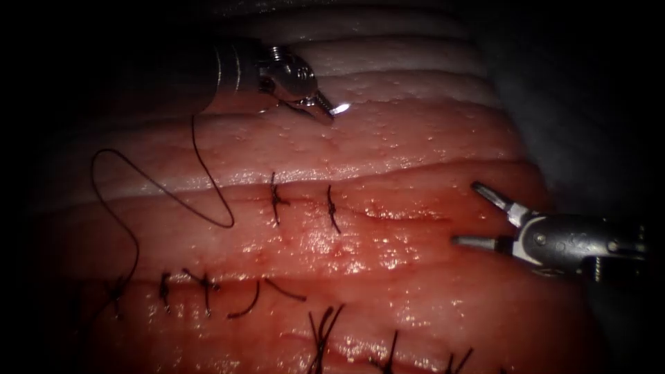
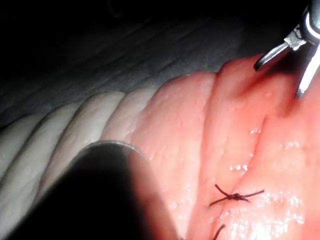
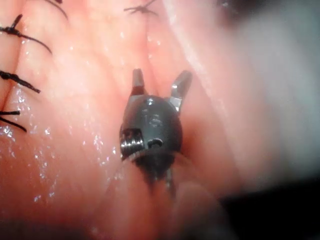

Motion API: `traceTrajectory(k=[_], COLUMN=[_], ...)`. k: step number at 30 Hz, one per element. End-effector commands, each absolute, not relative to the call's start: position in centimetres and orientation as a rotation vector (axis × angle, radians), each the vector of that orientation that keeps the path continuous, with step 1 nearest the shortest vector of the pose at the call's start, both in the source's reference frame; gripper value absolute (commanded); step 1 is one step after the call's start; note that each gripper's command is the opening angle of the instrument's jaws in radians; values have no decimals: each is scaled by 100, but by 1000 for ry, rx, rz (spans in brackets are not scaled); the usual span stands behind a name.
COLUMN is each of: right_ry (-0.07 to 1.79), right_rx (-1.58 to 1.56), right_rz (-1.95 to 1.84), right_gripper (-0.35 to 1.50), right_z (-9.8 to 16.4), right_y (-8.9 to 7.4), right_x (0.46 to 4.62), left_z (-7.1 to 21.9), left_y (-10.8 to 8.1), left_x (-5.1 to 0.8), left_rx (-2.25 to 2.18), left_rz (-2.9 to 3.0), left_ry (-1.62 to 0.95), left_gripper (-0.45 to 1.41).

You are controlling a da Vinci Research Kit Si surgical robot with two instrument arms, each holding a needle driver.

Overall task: Wound Closure
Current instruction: Hand the needle to the right gripper

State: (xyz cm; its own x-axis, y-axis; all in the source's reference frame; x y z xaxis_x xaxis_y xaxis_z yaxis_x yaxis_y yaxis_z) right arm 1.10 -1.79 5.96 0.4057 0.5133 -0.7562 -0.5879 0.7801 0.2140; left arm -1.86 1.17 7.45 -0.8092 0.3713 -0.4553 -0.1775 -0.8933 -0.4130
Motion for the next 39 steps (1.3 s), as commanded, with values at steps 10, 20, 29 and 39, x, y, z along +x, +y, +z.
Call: traceTrajectory(k=[10,20,29,39], right_ry=[1082,1254,1386,1519], right_rx=[279,629,971,1221], right_rz=[911,1116,1179,1198], right_gripper=[73,66,78,88], right_z=[612,620,618,600], right_y=[-145,-130,-129,-128], right_x=[105,111,137,178], left_z=[663,596,593,595], left_y=[72,20,-16,-34], left_x=[-220,-222,-213,-213], left_rx=[-1381,-1777,-1985,-2151], left_rz=[2722,2734,2732,2686], left_ry=[-312,45,148,297], left_gripper=[-45,-45,-45,-45])
